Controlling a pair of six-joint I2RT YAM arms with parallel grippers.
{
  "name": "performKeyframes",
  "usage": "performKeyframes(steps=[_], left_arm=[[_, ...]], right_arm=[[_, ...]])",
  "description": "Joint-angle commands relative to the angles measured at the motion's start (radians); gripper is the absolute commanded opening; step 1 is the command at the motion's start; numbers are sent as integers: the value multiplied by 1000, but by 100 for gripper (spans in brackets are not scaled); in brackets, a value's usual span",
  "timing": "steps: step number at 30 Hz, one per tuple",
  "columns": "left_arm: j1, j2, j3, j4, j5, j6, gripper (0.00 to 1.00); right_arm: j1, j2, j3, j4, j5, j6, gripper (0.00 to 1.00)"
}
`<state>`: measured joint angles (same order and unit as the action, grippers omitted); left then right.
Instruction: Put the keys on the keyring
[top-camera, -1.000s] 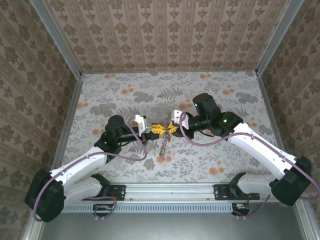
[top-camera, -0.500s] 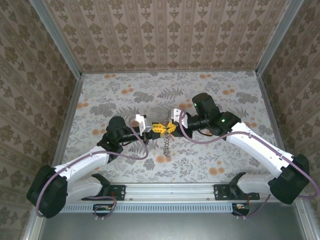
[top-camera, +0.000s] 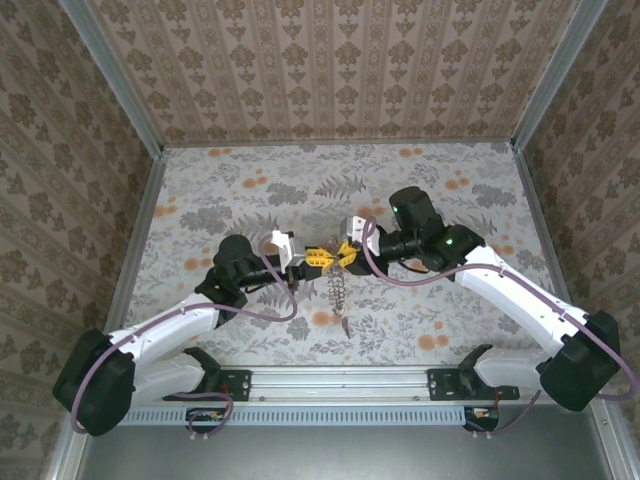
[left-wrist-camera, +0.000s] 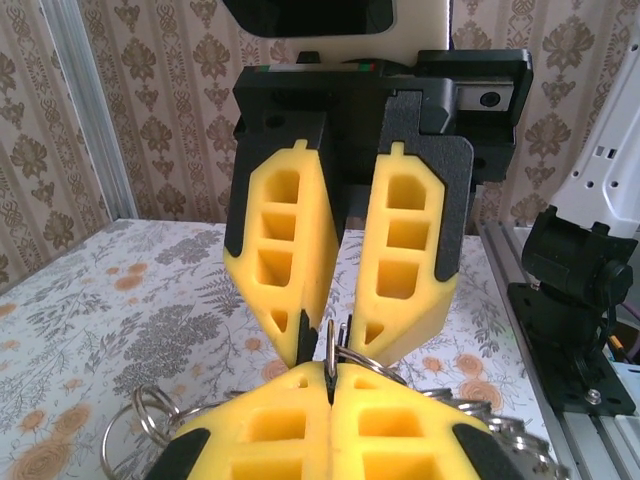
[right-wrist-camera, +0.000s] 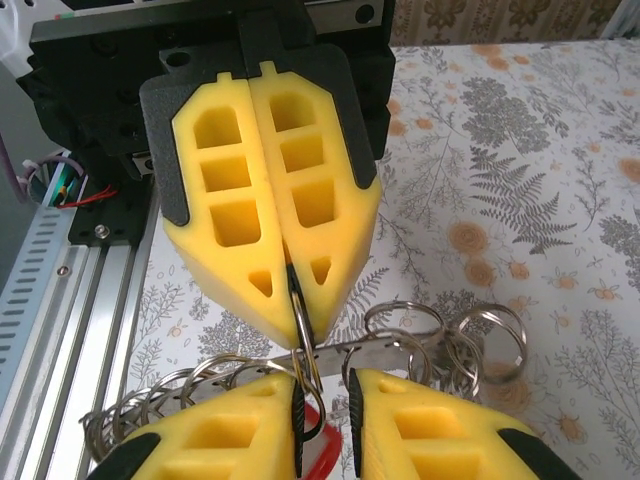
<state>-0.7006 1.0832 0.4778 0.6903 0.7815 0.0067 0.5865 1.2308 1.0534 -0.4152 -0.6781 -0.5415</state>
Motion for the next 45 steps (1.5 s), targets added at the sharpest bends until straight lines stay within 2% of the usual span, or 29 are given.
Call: performKeyframes(steps=[1,10,14,20,28,34,40,45], left_arm=[[-8,-32,5,78,8,4,0],[-8,-36,7,80,11,3,0],[-8,-28,12,78,18,6,0],[-9,-17,26,76,27,9,0],[-10,0,36,95,39,2,0],[-16,12,35,110,41,-4,0],[-22,20,32,115,32,-3,0],[-25,18,26,115,18,-1,0]], right_arm=[[-14,-36,-10,-14,-44,12,24],[-50,-74,-19,-30,-72,-23,26],[-49,-58,0,-43,-97,-42,23],[-44,-20,19,-16,-137,-32,24],[-21,20,13,20,-135,-5,14],[-16,22,2,76,-152,35,14],[-11,20,-1,85,-182,34,19],[-11,15,-7,81,-193,31,14]])
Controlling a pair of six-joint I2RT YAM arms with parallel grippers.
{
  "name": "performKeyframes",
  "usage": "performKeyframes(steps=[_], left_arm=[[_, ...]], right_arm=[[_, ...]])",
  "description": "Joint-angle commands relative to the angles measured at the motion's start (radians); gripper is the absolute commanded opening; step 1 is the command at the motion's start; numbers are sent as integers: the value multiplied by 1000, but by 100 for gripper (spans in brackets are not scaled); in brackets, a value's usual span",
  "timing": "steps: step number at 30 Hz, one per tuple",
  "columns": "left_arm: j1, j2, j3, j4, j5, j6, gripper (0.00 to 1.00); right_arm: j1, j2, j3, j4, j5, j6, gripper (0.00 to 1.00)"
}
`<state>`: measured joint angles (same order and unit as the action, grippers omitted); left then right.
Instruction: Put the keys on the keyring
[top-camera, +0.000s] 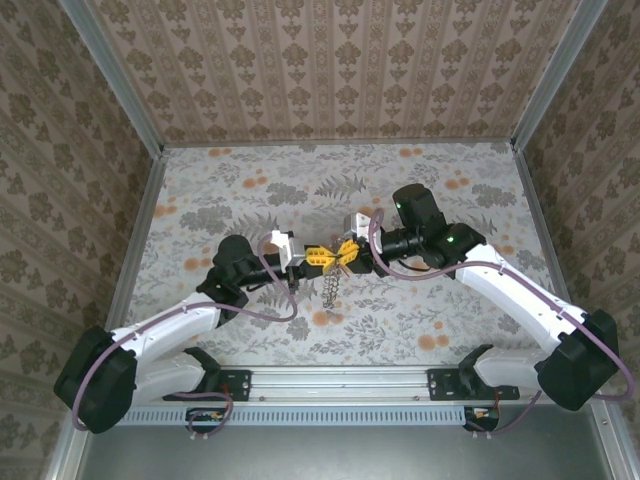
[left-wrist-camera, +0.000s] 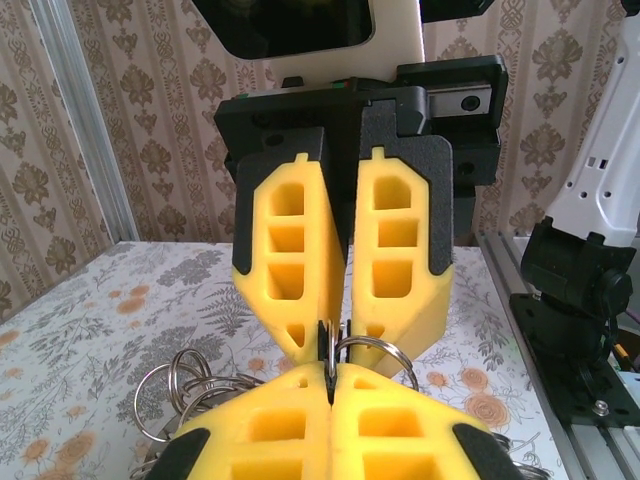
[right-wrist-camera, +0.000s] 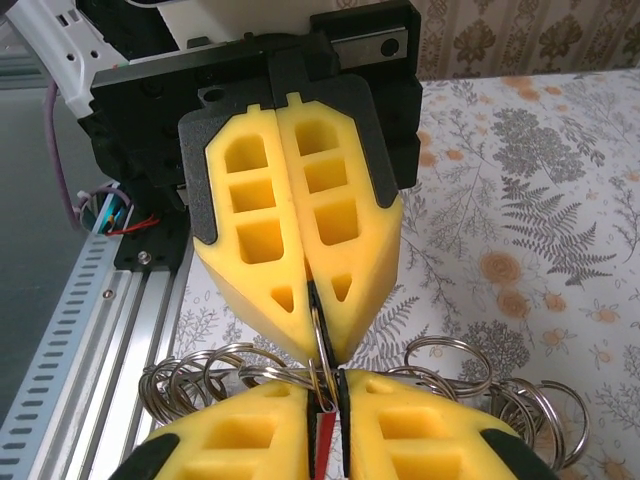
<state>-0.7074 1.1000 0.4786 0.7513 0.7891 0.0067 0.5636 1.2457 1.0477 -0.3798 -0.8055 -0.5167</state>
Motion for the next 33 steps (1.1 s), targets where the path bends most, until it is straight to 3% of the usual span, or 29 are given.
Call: performKeyframes(steps=[1,5,10,12,16,27,31,33], left_arm=[[-18,0,26,54,9,-2,0],[-17,-10,29,25,-15,9,0],[-18,-61,104,-332,-33,173,11],[-18,-74,143,-480,-41,247,20],[-17,-66,207,-657,-43,323,21],[-37,-31,229,-690,-21,347,21],[-39,-31,238,-696,-14,357,10],[-40,-29,242,-690,5,363,0]], right_arm=[[12,1,-3,40,-57,1,10],[13,-2,1,-4,-12,-37,0],[42,13,57,-150,116,-162,0],[55,25,88,-224,163,-204,0],[78,33,115,-258,234,-232,0],[97,30,130,-232,246,-210,0],[98,25,129,-227,231,-209,0],[99,21,123,-218,219,-206,0]])
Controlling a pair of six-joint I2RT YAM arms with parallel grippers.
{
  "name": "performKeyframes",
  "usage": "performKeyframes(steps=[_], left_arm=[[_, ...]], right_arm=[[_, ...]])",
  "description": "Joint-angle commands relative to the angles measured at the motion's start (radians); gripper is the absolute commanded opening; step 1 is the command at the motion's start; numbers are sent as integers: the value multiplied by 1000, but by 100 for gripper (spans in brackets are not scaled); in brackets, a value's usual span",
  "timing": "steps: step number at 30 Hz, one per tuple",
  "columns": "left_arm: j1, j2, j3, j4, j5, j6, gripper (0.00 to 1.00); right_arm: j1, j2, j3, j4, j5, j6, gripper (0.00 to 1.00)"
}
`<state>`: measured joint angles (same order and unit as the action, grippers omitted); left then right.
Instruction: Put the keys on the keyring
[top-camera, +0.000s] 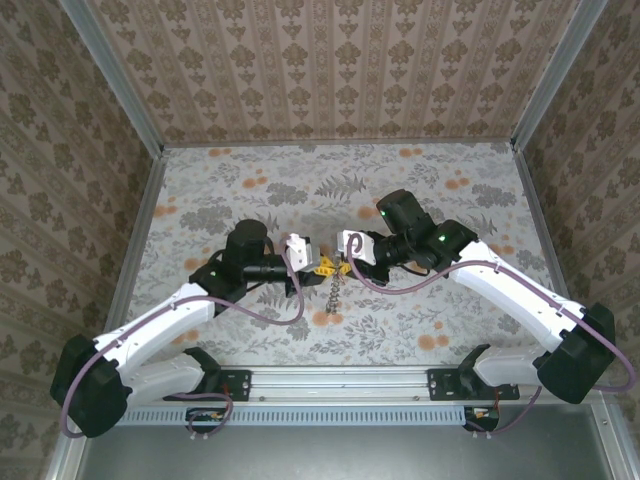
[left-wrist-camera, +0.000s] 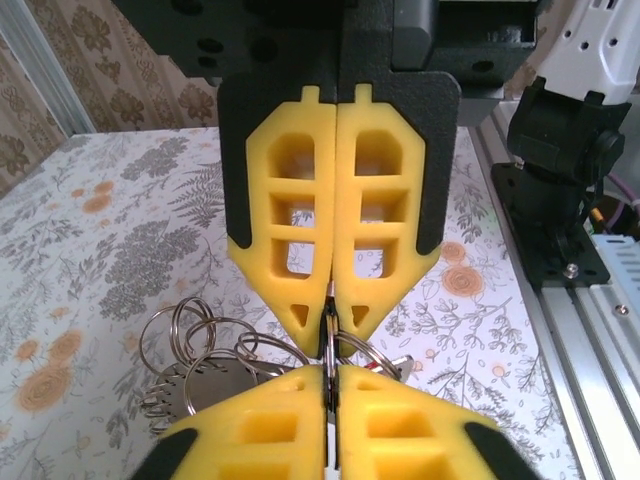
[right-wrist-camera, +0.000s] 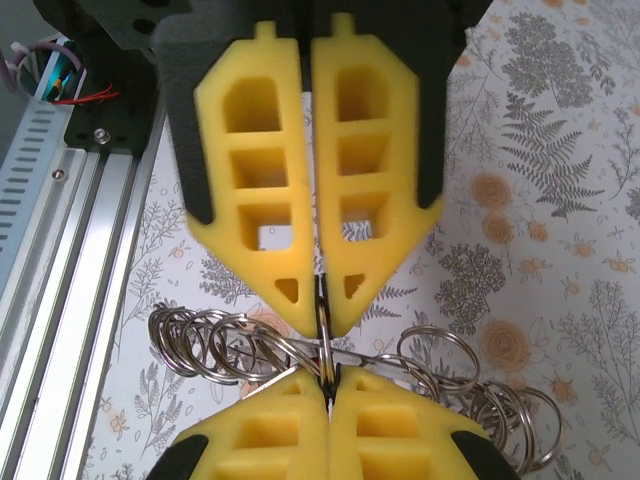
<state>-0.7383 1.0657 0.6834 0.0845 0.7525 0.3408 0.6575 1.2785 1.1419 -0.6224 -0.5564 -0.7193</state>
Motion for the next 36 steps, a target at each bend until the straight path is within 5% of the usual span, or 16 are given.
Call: performKeyframes(steps=[1,9,21,36], left_arm=[[-9,5,39,-18,48,29,0],[-5,-18,-39,246,96,-100,0],[-5,-3,-64,372,144,-170,0],[-6,13,-72,393,127,-171,0]], right_arm=[[5,-13,27,28,-33,-3,0],[-69,-88,-85,137,-151,74,23],[-98,-126,-118,136,-194,90,17],[-108,-168,-130,134,-245,85,24]])
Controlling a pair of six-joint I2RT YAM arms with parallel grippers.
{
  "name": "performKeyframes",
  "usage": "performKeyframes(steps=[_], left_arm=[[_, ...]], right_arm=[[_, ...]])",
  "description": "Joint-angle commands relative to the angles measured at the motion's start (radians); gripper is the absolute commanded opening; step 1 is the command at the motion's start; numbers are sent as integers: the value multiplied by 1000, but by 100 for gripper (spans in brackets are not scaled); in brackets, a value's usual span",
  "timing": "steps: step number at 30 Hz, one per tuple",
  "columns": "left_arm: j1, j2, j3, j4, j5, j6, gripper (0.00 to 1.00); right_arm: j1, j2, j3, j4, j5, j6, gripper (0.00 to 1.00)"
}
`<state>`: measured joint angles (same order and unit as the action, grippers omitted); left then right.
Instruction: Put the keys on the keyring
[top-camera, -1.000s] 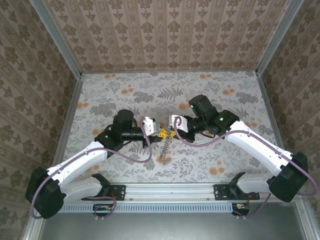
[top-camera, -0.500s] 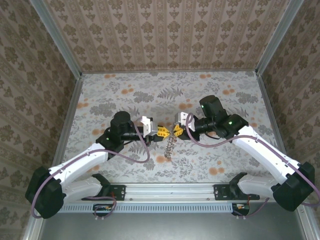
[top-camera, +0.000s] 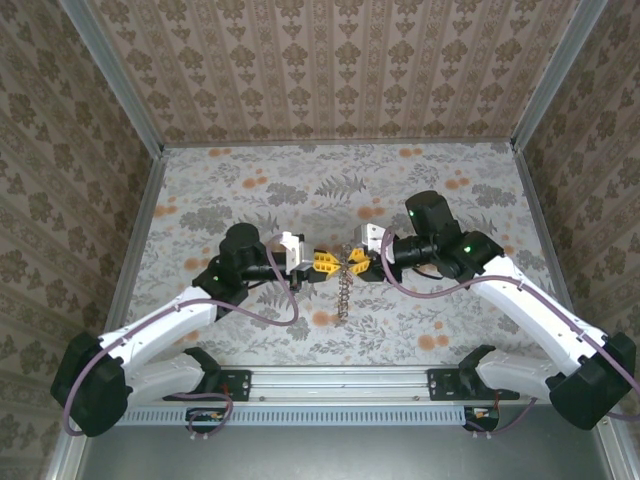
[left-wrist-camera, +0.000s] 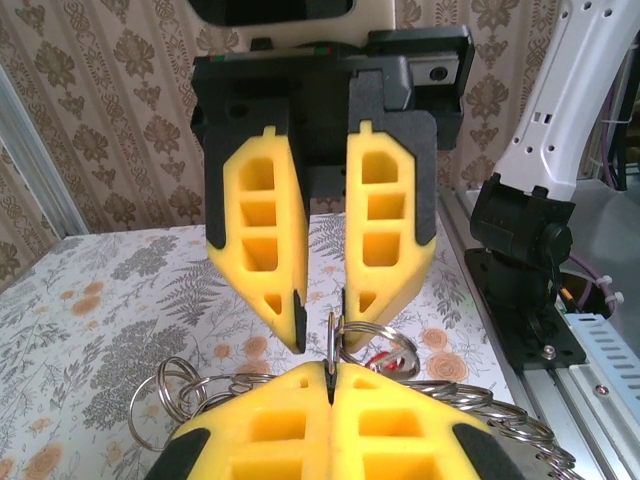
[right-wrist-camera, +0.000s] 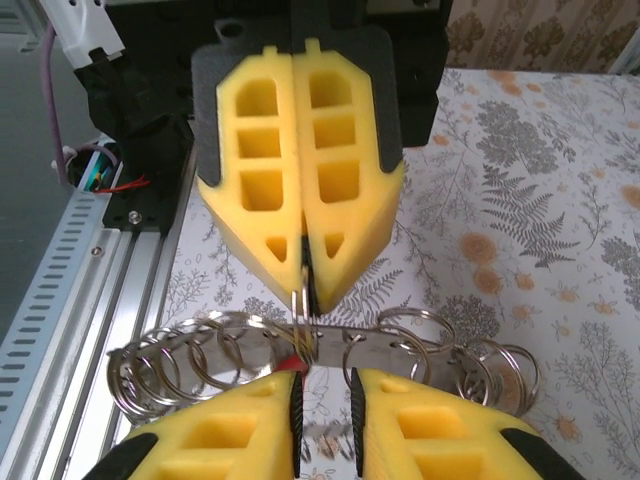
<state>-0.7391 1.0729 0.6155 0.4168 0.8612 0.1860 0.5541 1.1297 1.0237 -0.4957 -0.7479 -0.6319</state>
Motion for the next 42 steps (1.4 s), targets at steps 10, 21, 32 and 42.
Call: performKeyframes(steps=[10,21,32,42], left_arm=[[-8,12,-3,79,13,-23,0],[-17,56,-13,220,2,-88,0],[-35,32,35,-71,-136,34,19],[-41,47,116,-309,-124,126,22]], right_arm=[[-6,13,-7,10,-70,3,25],[-2,51,-31,137,-69,75,15],[6,61,5,5,56,-24,0],[38,81,66,-112,160,-98,0]])
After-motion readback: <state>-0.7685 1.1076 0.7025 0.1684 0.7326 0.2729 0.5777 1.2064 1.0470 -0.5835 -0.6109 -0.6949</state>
